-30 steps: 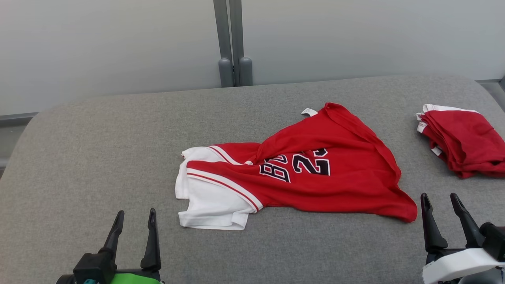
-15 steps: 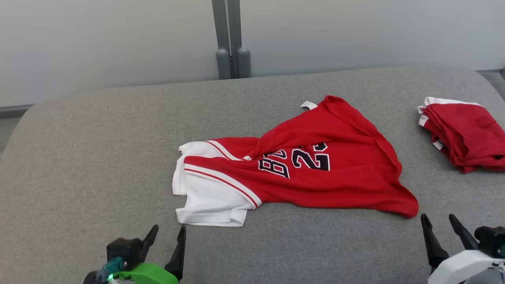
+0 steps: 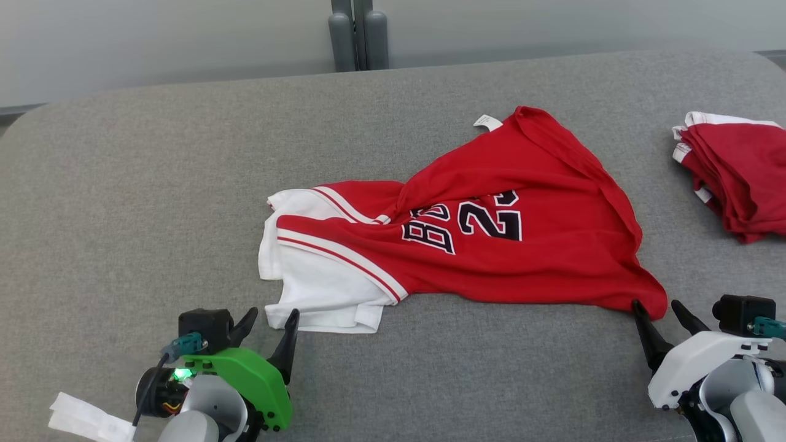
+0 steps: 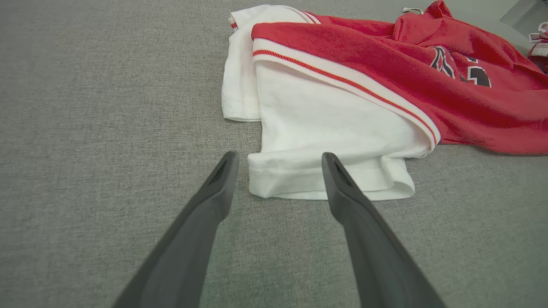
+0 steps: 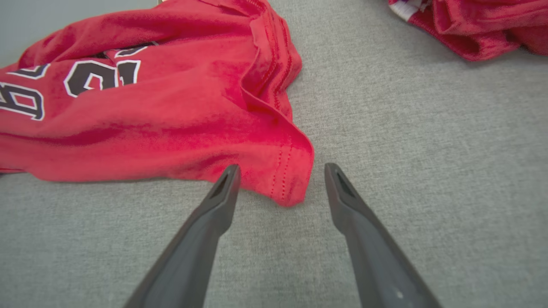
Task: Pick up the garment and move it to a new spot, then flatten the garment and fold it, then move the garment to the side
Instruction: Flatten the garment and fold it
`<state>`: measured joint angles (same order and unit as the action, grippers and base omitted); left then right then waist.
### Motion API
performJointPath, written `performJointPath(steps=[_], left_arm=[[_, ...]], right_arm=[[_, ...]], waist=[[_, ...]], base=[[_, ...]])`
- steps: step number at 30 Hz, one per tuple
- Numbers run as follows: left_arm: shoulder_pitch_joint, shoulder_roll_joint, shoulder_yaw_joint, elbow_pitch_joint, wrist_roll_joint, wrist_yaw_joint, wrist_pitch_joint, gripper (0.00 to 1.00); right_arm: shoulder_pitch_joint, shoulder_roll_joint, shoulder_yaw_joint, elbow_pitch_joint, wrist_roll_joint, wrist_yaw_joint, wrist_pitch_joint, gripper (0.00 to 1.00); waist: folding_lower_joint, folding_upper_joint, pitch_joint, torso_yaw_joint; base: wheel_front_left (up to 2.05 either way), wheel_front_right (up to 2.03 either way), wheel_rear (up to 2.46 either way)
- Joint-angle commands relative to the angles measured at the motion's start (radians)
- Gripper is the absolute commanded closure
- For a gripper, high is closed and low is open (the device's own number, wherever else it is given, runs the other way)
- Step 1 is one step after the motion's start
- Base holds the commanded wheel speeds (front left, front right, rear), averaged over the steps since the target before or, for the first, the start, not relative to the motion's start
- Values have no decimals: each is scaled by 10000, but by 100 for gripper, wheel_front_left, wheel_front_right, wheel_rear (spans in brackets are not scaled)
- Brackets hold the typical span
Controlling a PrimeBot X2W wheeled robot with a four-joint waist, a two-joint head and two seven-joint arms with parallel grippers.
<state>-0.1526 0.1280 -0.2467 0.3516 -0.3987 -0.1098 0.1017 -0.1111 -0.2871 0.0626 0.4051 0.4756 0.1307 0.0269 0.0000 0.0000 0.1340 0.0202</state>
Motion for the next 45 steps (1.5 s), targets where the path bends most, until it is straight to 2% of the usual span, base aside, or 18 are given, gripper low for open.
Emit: performJointPath(steps=[1, 14, 15, 16, 17, 18, 19, 20, 21, 29, 35, 39, 41, 43, 45], left_arm=[[-192, 78, -50, 195, -110, -57, 68, 0], [-1057, 231, -458, 1643, -494, -185, -245, 0], [-1079, 238, -477, 1693, -508, -189, -260, 0], [-1101, 242, -512, 1763, -544, -193, -287, 2], [-1117, 246, -542, 1820, -567, -196, -288, 27], [-1136, 254, -580, 1858, -604, -202, -331, 64], [-1153, 255, -600, 1870, -633, -204, -370, 82], [-1163, 264, -635, 1896, -652, -197, -395, 100], [-1177, 280, -665, 1913, -678, -199, -418, 100], [-899, 441, -756, 1667, -813, -209, -859, 100], [-1058, 727, -563, 384, -971, -176, -1230, 100], [-1880, 1127, -487, -544, -1063, -189, -760, 100], [-2498, 1142, -431, -836, -1380, -199, -452, 100], [-3326, 1551, -489, -868, -1105, -206, -162, 100], [-4275, 1469, -457, -771, -1421, -206, -18, 100]], right_arm=[[-152, -47, 46, 95, 70, 0, -81, 0], [-794, -131, 878, 614, 370, 0, -480, 0], [-809, -139, 920, 642, 387, 0, -504, 1], [-831, -158, 970, 671, 418, 0, -553, 17], [-838, -179, 999, 695, 443, 0, -581, 31], [-841, -203, 1031, 728, 458, 0, -612, 53], [-840, -218, 1064, 740, 453, 0, -666, 60], [-836, -244, 1101, 762, 467, 0, -713, 87], [-834, -256, 1140, 776, 487, 0, -752, 100], [-725, -378, 1194, 717, 606, 0, -1212, 100], [-1182, -476, 1349, -236, 1276, 2, -1132, 100], [-2005, -870, 1612, -1097, 2057, 0, -719, 100], [-2626, -1084, 1713, -1365, 2402, 2, -553, 100], [-3300, -1351, 1846, -1473, 2523, 2, -376, 100], [-4098, -1524, 1929, -1464, 2685, 2, -305, 100]], waist=[[0, 0, 259, 15], [0, 0, 512, -183], [0, 0, 505, -190], [0, 0, 497, -195], [0, 0, 492, -197], [0, 0, 480, -197], [0, 0, 470, -194], [0, 0, 453, -188], [0, 0, 437, -183], [0, 0, 130, -122], [0, 0, 179, -120], [0, 0, 591, -84], [0, 0, 888, -42], [0, 0, 1268, 14], [0, 0, 1690, 66]], base=[[0, 0, 0], [0, 0, 0], [0, 0, 0], [0, 0, 0], [0, 0, 0], [0, 0, 0], [0, 0, 0], [0, 0, 0], [0, 0, 0], [0, 0, 0], [0, 0, 0], [0, 0, 0], [0, 0, 0], [0, 0, 0], [0, 0, 0]])
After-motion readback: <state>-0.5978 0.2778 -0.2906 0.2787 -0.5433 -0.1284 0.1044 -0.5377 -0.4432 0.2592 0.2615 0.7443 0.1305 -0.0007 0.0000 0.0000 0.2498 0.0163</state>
